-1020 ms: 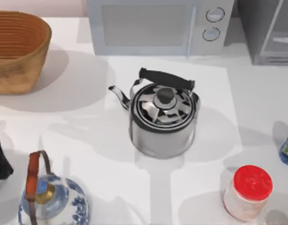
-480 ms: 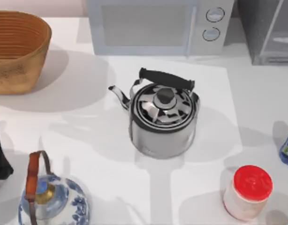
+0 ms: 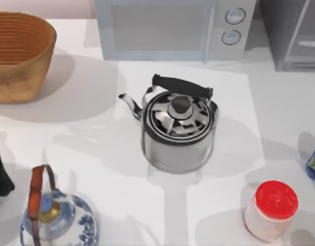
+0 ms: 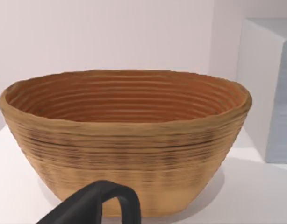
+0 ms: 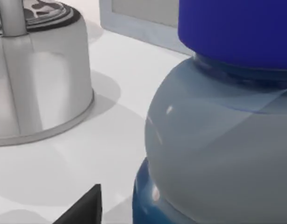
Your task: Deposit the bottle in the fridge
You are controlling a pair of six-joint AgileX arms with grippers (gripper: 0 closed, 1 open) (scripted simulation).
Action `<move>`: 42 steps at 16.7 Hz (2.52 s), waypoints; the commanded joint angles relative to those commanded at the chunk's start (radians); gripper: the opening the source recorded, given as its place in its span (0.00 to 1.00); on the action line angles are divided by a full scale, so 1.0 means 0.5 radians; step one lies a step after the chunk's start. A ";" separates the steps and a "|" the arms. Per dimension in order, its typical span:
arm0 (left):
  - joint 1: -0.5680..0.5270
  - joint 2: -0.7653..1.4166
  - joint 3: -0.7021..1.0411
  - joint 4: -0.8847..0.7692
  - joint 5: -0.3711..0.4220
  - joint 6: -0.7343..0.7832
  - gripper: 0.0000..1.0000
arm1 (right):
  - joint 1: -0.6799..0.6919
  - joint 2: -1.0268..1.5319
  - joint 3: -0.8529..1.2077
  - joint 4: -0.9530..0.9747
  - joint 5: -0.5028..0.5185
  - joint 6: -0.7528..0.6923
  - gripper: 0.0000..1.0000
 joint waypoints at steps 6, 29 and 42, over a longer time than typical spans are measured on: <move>0.000 0.000 0.000 0.000 0.000 0.000 1.00 | 0.112 0.197 -0.026 0.270 0.113 0.058 1.00; 0.000 0.000 0.000 0.000 0.000 0.000 1.00 | 0.112 0.197 -0.026 0.270 0.113 0.058 0.01; 0.000 0.000 0.000 0.000 0.000 0.000 1.00 | -0.133 -0.170 0.312 -0.623 -0.089 -0.340 0.01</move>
